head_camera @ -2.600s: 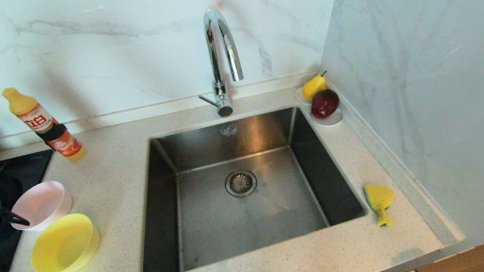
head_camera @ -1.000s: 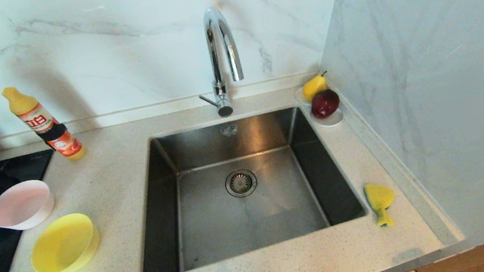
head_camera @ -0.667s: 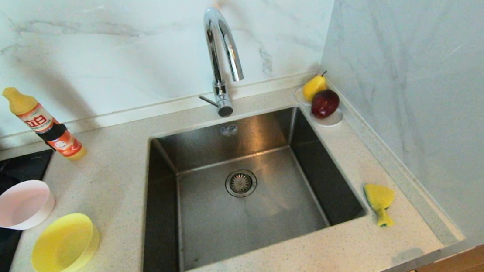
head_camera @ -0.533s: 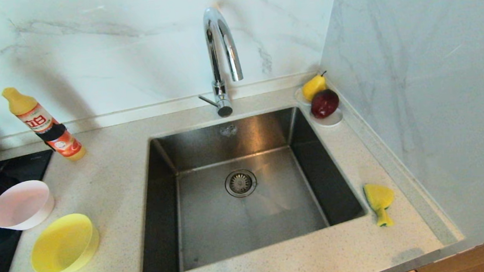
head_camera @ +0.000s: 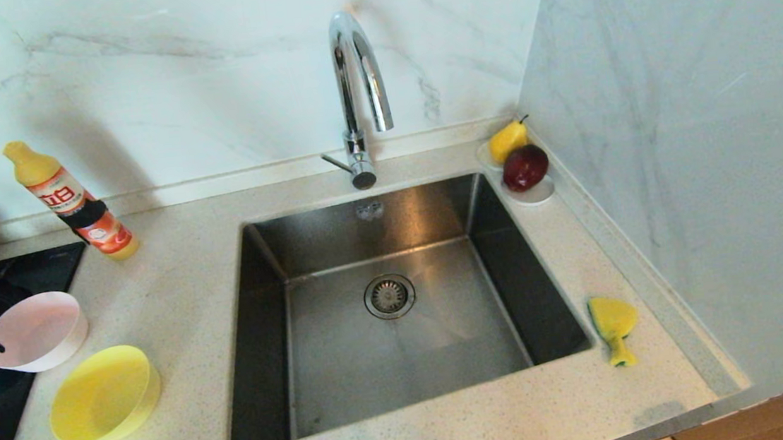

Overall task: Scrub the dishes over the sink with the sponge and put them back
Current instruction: Place the bowl on the bowl

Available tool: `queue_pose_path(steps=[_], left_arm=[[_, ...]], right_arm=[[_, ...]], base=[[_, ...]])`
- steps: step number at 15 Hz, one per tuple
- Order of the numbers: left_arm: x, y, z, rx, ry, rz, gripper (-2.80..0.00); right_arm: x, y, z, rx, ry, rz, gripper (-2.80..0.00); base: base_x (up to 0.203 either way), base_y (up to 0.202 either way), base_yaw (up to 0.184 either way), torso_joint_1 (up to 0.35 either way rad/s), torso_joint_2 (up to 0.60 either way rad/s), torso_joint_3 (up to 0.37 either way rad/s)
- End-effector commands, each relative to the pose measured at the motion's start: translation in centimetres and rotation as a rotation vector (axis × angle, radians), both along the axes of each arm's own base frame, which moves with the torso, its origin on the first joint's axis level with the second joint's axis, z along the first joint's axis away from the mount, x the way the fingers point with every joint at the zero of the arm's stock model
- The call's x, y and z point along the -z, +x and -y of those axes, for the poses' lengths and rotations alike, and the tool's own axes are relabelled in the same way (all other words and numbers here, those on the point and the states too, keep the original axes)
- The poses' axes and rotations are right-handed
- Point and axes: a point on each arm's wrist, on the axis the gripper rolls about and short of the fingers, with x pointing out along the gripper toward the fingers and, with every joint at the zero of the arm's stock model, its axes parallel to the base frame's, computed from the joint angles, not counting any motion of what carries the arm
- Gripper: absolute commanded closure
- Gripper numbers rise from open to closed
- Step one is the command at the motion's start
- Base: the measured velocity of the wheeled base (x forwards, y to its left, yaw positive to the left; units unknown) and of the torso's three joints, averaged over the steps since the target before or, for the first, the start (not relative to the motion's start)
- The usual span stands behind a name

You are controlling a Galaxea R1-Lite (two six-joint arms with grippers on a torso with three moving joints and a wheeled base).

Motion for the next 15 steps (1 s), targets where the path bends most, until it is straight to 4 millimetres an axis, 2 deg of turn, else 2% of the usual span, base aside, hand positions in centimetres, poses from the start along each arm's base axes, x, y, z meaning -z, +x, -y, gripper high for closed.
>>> queue_pose_path(steps=[1,6,10,11,15], left_arm=[[0.9,0.2,-0.2,-0.001,-0.024,-0.020,-2.80],[2.4,0.5,-0.5,-0.006,-0.053,-0.054,-2.80],[2.5,0.5,-0.5,-0.006,-0.055,-0.056,-2.80],[2.6,0.5,-0.5,-0.006,-0.056,-0.058,0.00],[3.2,0.5,-0.5,-0.006,-0.070,-0.073,0.00]], right_arm=[[0.0,0.0,0.0,-0.001,-0.001,0.002,0.00],[0.0,0.0,0.0,-0.001,0.000,0.001,0.00],[0.0,0.0,0.0,-0.001,0.000,0.000,0.00],[0.0,0.0,0.0,-0.001,-0.001,0.002,0.00],[0.0,0.0,0.0,-0.001,-0.001,0.002,0.00]], base=[[0.000,0.000,0.000,0.000,0.00,0.000],[0.000,0.000,0.000,0.000,0.00,0.000],[0.000,0.000,0.000,0.000,0.00,0.000],[0.000,0.000,0.000,0.000,0.00,0.000],[0.000,0.000,0.000,0.000,0.00,0.000]])
